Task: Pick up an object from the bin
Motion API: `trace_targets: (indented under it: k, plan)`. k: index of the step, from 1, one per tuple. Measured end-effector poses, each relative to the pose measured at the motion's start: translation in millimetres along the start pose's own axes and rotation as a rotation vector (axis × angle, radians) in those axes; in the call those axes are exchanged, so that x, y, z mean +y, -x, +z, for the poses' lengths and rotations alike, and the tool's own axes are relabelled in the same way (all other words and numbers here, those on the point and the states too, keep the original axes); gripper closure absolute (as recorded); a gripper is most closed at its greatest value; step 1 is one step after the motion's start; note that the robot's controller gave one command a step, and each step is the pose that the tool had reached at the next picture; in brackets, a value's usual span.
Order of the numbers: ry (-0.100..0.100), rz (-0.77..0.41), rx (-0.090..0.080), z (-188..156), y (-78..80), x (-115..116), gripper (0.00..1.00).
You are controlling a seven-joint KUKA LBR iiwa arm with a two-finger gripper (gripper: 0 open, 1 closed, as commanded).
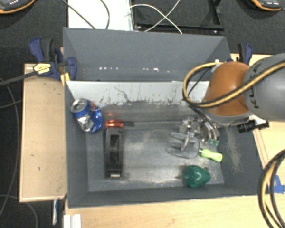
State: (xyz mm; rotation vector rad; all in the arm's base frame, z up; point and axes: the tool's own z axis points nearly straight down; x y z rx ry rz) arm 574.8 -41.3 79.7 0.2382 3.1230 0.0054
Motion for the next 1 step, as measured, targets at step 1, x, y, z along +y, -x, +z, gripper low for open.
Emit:
trace_targets:
  k: [1]
  plan:
    - [0.001, 0.0, -0.003, -11.6, 1.0, 0.4, 1.0]
